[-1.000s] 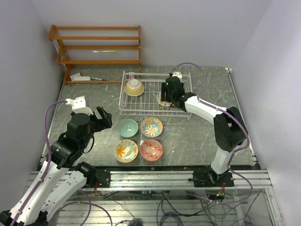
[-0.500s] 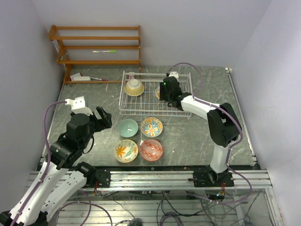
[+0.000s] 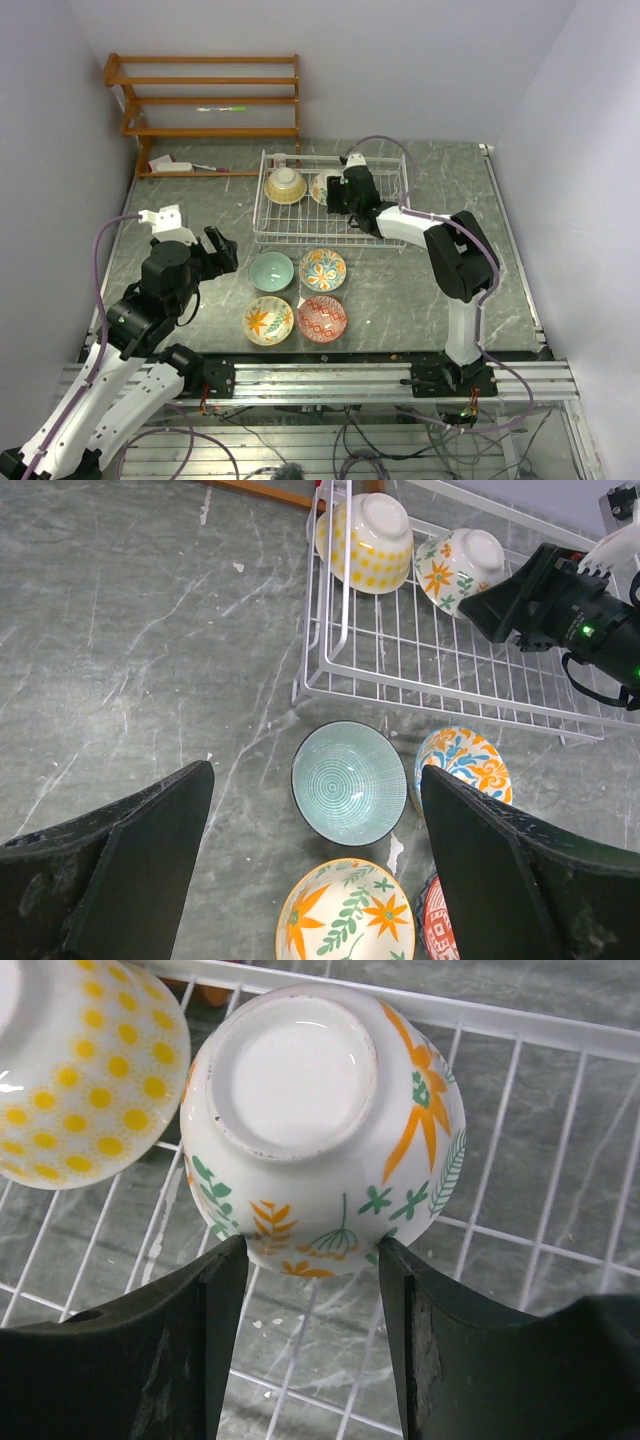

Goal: Load the bowls into the dish rack

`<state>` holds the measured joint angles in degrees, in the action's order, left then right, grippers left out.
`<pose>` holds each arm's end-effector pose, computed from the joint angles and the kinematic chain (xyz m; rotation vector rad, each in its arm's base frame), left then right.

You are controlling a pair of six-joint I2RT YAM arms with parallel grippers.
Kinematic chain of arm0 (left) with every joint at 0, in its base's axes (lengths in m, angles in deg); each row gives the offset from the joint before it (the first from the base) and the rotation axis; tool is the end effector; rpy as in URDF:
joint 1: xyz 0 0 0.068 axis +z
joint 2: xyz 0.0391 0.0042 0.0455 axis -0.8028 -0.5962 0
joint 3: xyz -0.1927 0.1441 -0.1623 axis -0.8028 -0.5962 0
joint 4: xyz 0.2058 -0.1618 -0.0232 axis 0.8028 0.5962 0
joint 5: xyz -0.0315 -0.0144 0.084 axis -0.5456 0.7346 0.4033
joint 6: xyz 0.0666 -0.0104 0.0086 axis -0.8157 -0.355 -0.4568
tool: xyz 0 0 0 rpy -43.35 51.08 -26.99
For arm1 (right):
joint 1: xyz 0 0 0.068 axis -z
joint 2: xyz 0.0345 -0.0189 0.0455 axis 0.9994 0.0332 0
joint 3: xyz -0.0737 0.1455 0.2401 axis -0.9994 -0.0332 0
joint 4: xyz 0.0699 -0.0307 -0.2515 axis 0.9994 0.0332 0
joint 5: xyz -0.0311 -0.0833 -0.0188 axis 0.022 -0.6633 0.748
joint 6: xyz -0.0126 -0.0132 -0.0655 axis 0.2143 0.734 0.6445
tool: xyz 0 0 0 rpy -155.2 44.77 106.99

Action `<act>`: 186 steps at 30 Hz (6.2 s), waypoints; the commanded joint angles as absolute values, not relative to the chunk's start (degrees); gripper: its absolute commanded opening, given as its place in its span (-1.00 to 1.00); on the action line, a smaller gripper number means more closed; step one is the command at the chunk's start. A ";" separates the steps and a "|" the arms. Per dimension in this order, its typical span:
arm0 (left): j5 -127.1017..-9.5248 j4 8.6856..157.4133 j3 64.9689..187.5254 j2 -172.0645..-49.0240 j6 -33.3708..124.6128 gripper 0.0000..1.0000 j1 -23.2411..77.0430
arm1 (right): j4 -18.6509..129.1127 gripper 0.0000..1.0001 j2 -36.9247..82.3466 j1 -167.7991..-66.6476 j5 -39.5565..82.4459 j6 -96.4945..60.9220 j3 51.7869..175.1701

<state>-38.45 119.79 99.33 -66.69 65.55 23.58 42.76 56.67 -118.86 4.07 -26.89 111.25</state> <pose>0.1152 -0.0429 0.3332 -0.2787 1.9053 -0.3568 0.4124 0.2347 0.1867 -0.1680 2.0909 0.3178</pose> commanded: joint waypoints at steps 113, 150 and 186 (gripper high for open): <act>-35.56 120.75 100.66 -64.76 66.37 0.91 23.69 | 26.30 -1.00 27.18 -122.74 36.97 -52.63 99.61; -35.35 120.85 100.48 -64.53 66.65 0.91 23.75 | 13.59 -0.93 51.29 -113.48 37.64 -72.80 95.59; -35.99 120.14 100.07 -64.92 66.90 0.91 23.74 | 26.10 -0.31 43.54 -111.92 29.47 -64.05 88.37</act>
<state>-36.28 121.03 99.33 -65.09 66.27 23.58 21.07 44.61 -111.95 30.86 -66.63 90.22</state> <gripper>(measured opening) 0.955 0.346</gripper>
